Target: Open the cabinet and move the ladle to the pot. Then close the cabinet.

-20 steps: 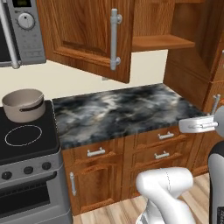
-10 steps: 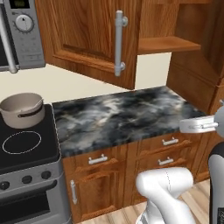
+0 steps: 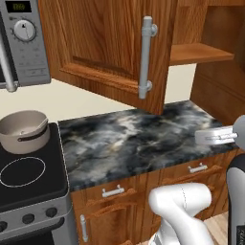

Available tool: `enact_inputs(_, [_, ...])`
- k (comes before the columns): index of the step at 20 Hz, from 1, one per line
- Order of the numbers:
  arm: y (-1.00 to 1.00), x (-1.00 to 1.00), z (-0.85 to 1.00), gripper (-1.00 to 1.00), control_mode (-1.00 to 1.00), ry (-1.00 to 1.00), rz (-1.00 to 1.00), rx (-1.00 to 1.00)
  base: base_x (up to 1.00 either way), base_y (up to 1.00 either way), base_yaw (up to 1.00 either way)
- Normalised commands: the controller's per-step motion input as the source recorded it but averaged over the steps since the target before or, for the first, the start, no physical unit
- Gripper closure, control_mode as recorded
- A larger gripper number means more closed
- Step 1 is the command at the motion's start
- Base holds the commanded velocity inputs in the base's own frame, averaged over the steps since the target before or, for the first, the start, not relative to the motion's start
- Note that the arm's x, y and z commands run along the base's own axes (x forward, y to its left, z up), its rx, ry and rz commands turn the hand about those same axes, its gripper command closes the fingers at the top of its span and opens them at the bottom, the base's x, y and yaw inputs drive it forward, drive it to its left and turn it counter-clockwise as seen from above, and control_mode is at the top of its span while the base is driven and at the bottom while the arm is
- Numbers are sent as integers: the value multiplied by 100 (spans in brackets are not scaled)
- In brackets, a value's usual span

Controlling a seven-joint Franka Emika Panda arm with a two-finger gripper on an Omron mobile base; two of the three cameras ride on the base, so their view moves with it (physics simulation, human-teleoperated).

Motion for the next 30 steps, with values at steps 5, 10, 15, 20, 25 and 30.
enact_inputs(5, [0, 0, 0, -100, 100, 0, 0, 0, 2, -46, 2])
enact_inputs(10, [0, 0, 0, -100, 100, 0, 0, 0, 0, -43, 2])
enact_inputs(15, [0, 0, 0, -100, 100, 0, 0, 0, 28, -10, 0])
enact_inputs(20, [0, 0, 0, -100, 100, 0, 0, 0, 51, 0, 0])
enact_inputs(25, [0, 0, 0, -100, 100, 0, 0, 0, 50, -5, 0])
enact_inputs(30, [0, 0, 0, -100, 100, 0, 0, 0, 30, -10, 0])
